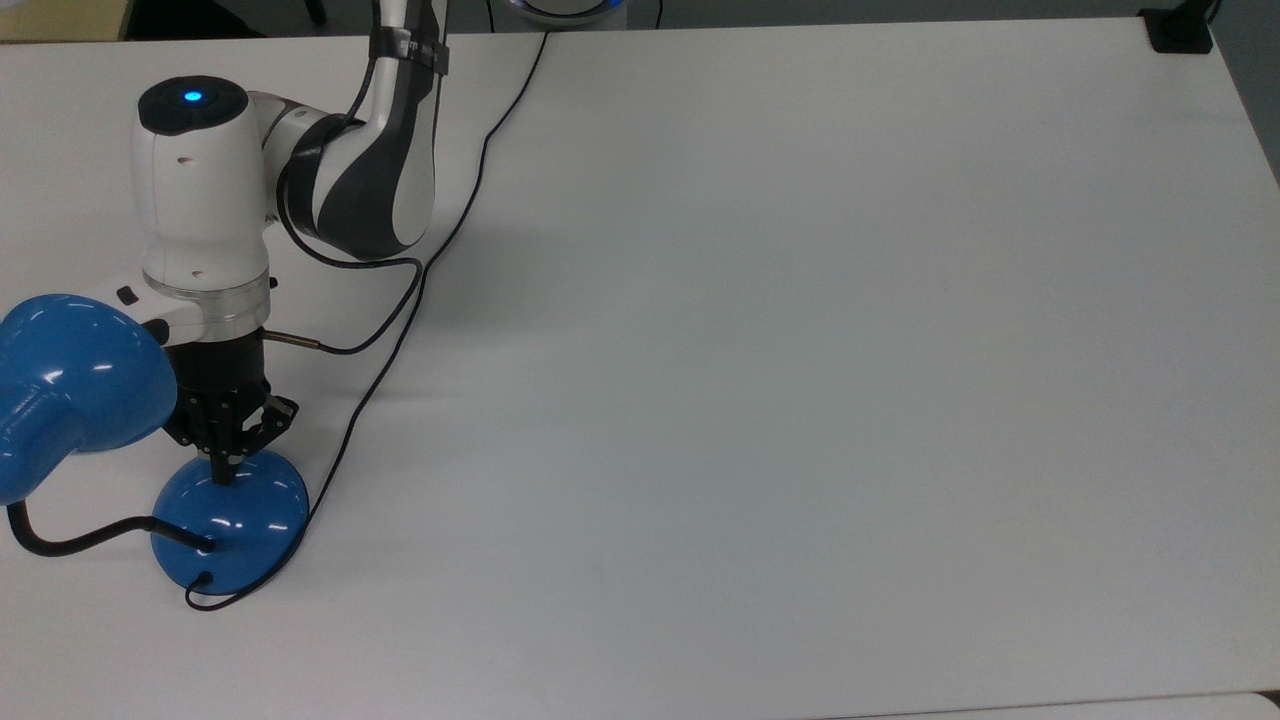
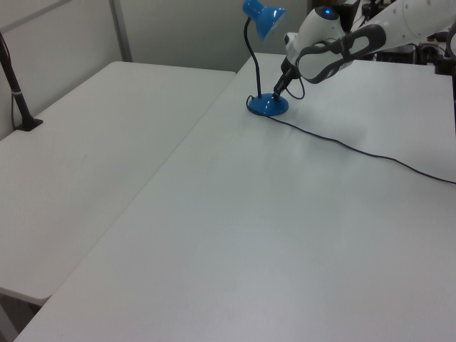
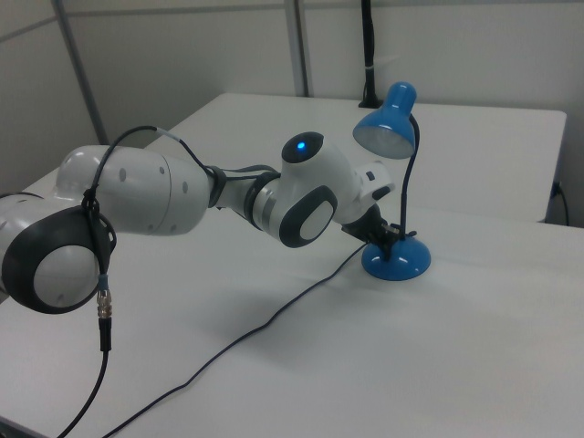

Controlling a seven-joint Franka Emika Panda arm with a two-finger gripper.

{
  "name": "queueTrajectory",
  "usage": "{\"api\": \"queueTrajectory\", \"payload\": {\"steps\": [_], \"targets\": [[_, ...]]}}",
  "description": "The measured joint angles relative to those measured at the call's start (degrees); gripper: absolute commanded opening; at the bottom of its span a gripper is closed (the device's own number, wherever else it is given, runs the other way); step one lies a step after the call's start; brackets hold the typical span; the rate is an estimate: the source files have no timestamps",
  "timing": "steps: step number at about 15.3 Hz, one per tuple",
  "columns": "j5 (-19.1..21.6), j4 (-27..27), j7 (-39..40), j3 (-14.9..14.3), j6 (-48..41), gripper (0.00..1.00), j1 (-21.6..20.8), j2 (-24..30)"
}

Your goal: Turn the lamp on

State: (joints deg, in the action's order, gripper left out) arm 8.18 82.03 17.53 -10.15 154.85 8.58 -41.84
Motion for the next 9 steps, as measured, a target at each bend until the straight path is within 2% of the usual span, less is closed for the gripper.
{"api": "queueTrajectory", "payload": {"steps": [9], "targets": [[0.00, -1.02, 0.00, 0.00, 0.02, 0.00, -0.01, -0.84]]}}
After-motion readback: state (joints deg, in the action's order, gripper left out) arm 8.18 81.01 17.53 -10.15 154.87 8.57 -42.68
